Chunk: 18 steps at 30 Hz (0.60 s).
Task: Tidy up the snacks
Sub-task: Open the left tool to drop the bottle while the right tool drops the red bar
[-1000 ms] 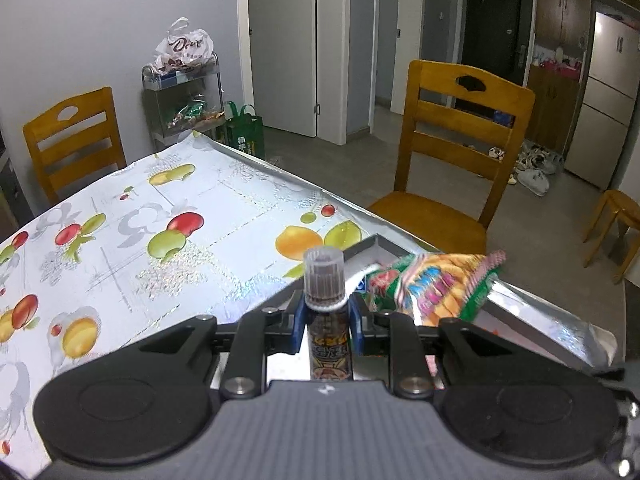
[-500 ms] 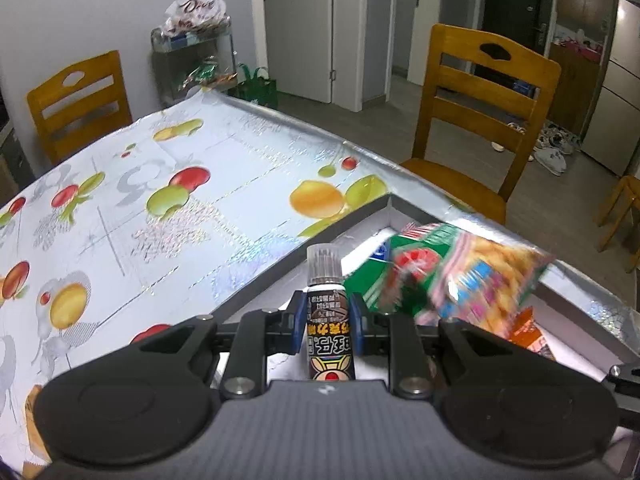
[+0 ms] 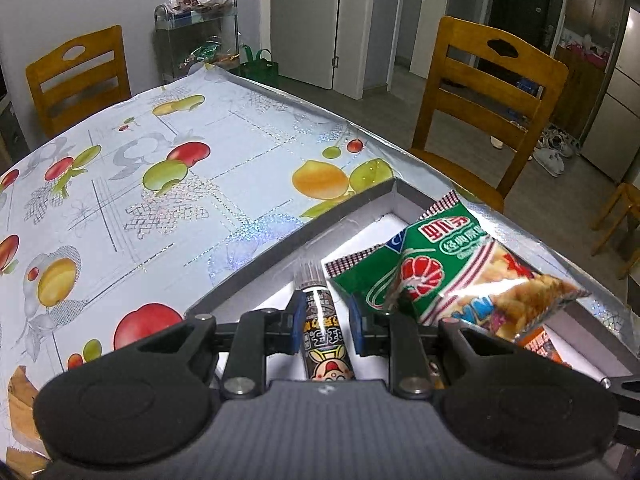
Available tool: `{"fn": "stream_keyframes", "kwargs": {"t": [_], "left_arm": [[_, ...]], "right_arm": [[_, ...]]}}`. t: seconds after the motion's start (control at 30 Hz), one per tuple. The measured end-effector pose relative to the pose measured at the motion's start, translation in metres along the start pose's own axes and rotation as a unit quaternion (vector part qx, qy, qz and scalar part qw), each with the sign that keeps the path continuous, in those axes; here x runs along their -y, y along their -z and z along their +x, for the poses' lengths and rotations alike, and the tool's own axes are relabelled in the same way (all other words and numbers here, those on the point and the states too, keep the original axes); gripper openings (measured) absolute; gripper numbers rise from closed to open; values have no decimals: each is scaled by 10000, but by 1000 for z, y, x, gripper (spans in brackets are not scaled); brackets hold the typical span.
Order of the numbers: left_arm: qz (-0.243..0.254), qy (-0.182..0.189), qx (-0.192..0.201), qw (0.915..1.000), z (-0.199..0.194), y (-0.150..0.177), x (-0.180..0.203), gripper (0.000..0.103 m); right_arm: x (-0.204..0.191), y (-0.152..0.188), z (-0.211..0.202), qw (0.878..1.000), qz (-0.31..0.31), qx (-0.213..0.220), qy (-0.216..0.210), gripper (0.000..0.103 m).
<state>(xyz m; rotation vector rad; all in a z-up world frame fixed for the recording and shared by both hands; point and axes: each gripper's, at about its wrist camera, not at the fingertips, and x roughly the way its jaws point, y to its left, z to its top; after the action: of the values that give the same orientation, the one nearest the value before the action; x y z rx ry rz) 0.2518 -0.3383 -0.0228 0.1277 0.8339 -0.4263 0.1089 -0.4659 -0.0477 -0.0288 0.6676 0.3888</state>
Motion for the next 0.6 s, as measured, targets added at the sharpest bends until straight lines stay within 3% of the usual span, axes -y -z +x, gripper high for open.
{"fn": "stream_keyframes", "kwargs": {"t": [0.17,0.23,0.3,0.6], "left_arm": [[-52,8,56,10000,-7,2,-2,22],[-44,-25,82,10000,-10,3,-3,36],[-42,-68,169,9998,-14,4,-4,44],[-31,-62,260,9996,-28,8,-9,44]], "right_arm": [[-6,-3,5,10000,-85,-11,42,23],[-8,-2,6,9999,-113,-21,125,23],[-7,-3,5,9998,-48,1,216,23],[-1,-2,-6,9992,70,25,388,23]]}}
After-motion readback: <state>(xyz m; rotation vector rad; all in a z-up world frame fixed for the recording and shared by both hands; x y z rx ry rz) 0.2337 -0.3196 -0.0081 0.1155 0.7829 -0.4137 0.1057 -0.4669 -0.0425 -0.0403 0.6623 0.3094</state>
